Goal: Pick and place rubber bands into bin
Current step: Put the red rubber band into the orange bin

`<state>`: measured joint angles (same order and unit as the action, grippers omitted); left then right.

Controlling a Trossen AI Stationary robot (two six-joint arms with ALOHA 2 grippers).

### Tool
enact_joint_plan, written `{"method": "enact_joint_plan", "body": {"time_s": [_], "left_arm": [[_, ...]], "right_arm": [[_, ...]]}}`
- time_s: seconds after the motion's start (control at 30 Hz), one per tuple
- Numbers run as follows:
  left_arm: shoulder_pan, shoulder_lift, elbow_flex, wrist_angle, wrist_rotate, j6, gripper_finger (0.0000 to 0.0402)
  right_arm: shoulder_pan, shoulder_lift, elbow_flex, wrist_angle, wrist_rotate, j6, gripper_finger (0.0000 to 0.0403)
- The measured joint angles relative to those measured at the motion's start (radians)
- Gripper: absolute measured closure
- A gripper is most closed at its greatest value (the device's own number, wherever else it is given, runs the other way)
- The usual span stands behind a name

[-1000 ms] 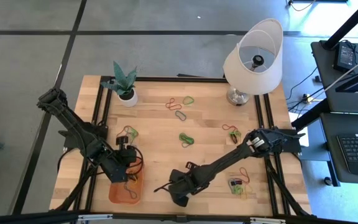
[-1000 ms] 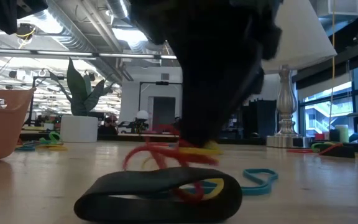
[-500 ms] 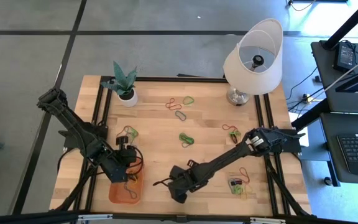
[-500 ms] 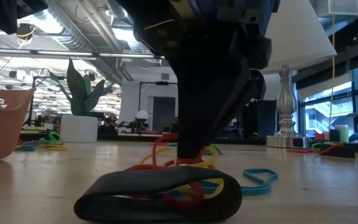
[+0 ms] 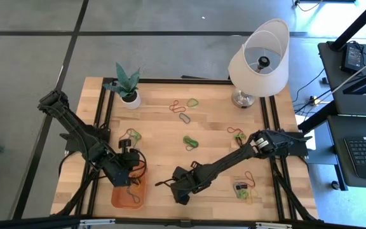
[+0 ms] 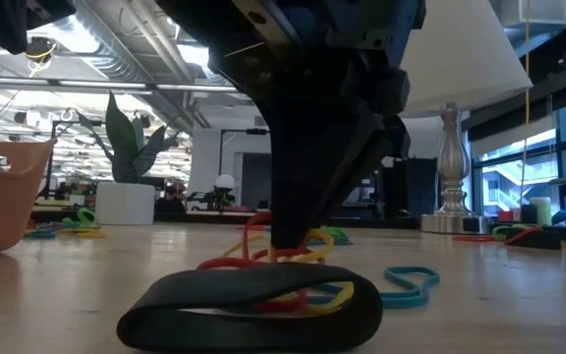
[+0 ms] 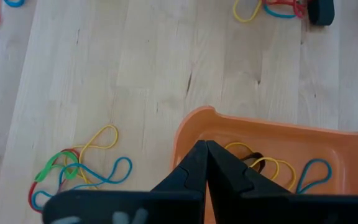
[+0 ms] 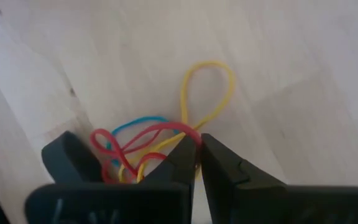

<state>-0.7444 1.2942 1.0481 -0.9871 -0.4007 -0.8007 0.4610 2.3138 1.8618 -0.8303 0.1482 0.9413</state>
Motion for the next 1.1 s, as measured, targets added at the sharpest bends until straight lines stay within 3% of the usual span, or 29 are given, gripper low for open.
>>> {"method": "enact_joint_plan", "body": {"time_s": [0.27, 0.63, 1.1], "left_arm": [[0.000, 0.000, 0.000, 0.000, 0.000, 0.001, 0.0396], [0.000, 0.000, 0.000, 0.000, -0.001, 0.001, 0.0396], [0.000, 0.000, 0.000, 0.000, -0.002, 0.002, 0.0396]], "right_arm": [[-0.008, 0.000, 0.000, 0.000, 0.000, -0.001, 0.0368], [-0.026, 0.000, 0.000, -0.006, 0.000, -0.004, 0.0291], [-0.027, 0.000, 0.000, -0.076, -0.018, 0.019, 0.0289]]}}
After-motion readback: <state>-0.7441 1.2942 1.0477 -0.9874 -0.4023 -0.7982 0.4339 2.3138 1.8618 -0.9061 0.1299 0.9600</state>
